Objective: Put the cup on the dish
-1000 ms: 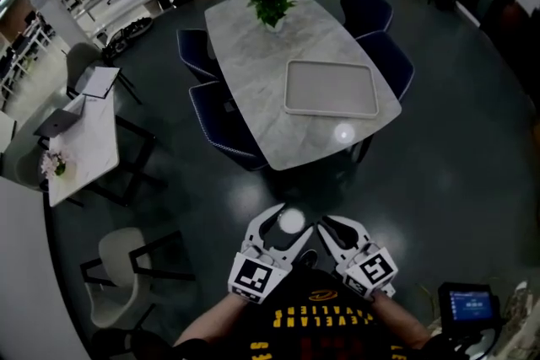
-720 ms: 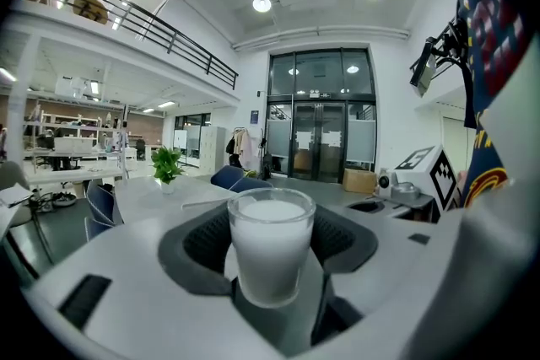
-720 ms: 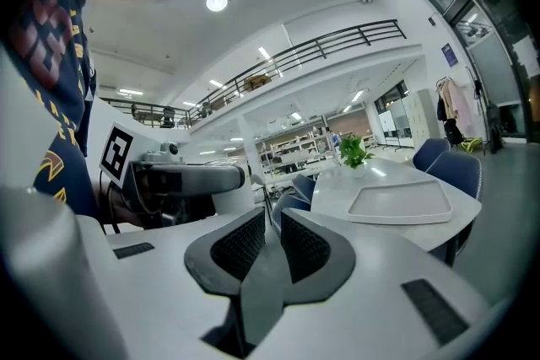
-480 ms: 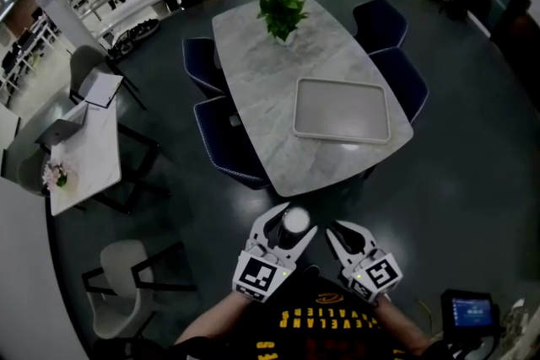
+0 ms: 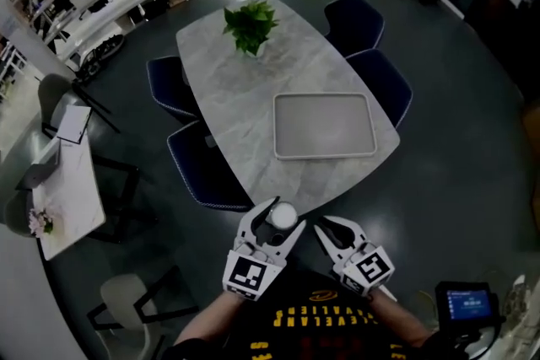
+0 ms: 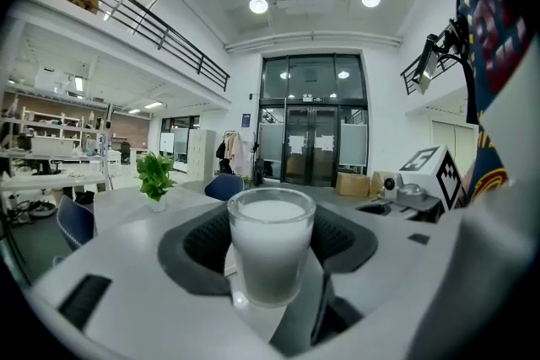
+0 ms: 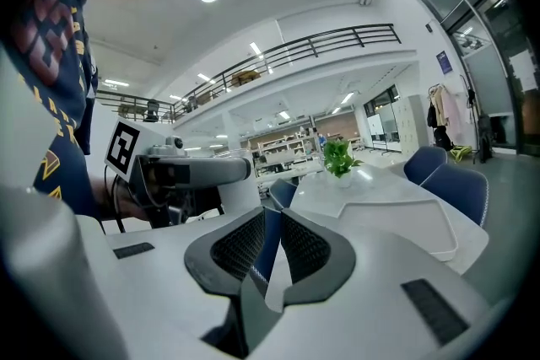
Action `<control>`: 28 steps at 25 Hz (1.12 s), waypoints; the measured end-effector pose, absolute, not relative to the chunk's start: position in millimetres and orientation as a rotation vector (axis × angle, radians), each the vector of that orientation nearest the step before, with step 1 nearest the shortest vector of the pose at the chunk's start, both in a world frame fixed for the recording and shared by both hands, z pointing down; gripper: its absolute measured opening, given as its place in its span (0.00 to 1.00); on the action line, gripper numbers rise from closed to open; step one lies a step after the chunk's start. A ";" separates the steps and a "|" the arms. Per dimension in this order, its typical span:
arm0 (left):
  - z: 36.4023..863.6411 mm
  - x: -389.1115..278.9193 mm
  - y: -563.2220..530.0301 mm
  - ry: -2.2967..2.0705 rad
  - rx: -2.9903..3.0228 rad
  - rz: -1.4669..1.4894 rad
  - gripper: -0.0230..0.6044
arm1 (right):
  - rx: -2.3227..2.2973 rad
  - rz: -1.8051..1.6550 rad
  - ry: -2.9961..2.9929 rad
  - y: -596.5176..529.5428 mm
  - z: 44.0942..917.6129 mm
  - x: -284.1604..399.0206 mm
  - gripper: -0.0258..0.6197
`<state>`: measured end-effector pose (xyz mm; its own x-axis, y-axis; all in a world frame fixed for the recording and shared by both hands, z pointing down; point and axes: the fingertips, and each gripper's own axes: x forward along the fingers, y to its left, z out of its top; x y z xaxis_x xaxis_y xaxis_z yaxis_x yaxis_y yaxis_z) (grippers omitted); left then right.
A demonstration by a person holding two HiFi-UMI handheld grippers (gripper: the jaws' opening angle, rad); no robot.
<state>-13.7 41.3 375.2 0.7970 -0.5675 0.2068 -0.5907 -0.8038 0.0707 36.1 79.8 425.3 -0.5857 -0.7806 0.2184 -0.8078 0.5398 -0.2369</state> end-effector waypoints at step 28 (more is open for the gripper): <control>396.2 4.8 -78.7 -0.937 2.895 0.302 0.46 | 1.493 0.444 -2.606 -33.2 429.4 66.9 0.15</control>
<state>4.8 -78.7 396.2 0.7931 -0.5708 0.2125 -0.5875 -0.8090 0.0192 66.9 -33.2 429.4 -0.5119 -0.8265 0.2341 -0.8574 0.4748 -0.1984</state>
